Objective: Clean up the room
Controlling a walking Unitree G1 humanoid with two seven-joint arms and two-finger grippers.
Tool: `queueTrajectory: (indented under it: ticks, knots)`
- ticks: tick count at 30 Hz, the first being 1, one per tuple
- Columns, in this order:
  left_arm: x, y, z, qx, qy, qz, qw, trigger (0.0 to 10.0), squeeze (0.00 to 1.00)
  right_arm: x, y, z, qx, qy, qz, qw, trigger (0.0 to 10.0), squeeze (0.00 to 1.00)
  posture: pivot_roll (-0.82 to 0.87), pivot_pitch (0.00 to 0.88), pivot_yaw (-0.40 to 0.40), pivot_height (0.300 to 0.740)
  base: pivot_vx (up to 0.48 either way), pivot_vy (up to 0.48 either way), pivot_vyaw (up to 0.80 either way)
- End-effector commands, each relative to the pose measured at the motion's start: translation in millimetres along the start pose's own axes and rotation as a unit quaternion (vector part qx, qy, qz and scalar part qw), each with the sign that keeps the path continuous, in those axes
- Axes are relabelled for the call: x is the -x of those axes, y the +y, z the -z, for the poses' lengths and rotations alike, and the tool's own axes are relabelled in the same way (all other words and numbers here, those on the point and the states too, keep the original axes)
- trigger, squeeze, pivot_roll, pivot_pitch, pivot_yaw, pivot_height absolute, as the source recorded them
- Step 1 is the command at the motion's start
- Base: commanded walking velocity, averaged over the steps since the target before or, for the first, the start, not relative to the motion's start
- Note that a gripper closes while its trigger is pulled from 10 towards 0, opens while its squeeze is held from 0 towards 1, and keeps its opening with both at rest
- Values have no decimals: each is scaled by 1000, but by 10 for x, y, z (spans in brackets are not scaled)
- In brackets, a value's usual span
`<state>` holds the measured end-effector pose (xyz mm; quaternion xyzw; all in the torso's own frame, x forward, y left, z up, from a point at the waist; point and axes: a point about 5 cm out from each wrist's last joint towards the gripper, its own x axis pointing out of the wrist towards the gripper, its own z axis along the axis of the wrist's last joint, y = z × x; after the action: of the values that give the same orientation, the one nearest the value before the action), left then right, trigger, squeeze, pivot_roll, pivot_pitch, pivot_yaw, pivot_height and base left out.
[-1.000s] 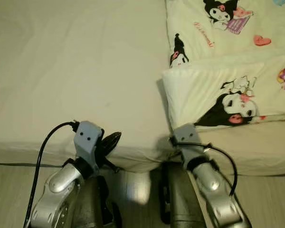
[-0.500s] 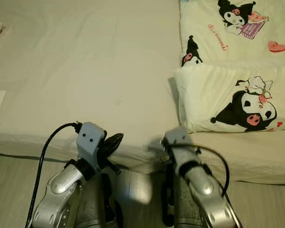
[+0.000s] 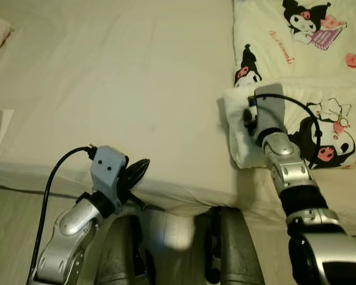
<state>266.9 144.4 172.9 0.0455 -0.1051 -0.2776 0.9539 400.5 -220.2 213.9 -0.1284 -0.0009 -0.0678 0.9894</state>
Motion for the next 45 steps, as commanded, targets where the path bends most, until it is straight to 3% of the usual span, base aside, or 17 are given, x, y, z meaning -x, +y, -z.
queueTrajectory:
  ticks: [1,8,15,20,21,25,29,31,32,36,37,41,45]
  knots:
    - [70,-15,54,4,18,5,1000,10000,0,15,-49,141,-9,24,11,1000,10000,1000,28,445,61,589,0,0,0]
    - [101,20,10,-3,22,9,1000,10000,0,-18,-163,273,-42,57,31,997,10000,1000,74,459,78,589,0,0,0]
    - [114,25,-2,-5,24,10,1000,10000,0,-45,-197,199,-32,36,31,998,10000,1000,76,458,78,589,0,0,0]
    - [109,20,-21,-6,22,12,1000,10000,0,-84,-155,37,-40,5,22,999,10000,1000,70,455,72,589,0,0,0]
    - [110,12,-30,-6,22,14,1000,10000,0,-113,-100,-176,-59,-48,10,997,10000,1000,65,449,72,589,0,0,0]
    - [103,11,-36,-5,21,14,1000,10000,0,-123,-29,-344,-76,-92,-10,993,10000,1000,61,446,73,589,0,0,0]
    - [85,2,-32,-3,19,18,1000,10000,0,-123,49,-278,-71,-76,-32,994,10000,1000,59,446,76,589,0,0,0]
    - [78,-11,-34,-2,18,22,1000,10000,0,-120,63,-184,-66,-48,-36,996,10000,1000,66,447,79,589,0,0,0]
    - [68,-43,-45,3,16,33,999,10000,0,-108,82,-35,-59,-5,-43,997,10000,1000,67,447,78,589,0,0,0]
    - [74,-110,-73,16,11,64,998,10000,0,-94,94,65,-41,22,-50,998,10000,1000,67,447,78,589,0,0,0]
    - [96,-210,-112,31,5,105,994,10000,0,-86,85,119,-16,39,-53,998,10000,1000,72,452,73,589,0,0,0]
    - [131,-383,-163,38,4,163,986,10000,0,-82,36,138,38,42,-44,997,10000,1000,72,452,73,589,0,0,0]
    - [122,-414,-159,36,5,162,986,10000,0,-73,8,177,79,50,-38,995,10000,1000,74,454,70,589,0,0,0]
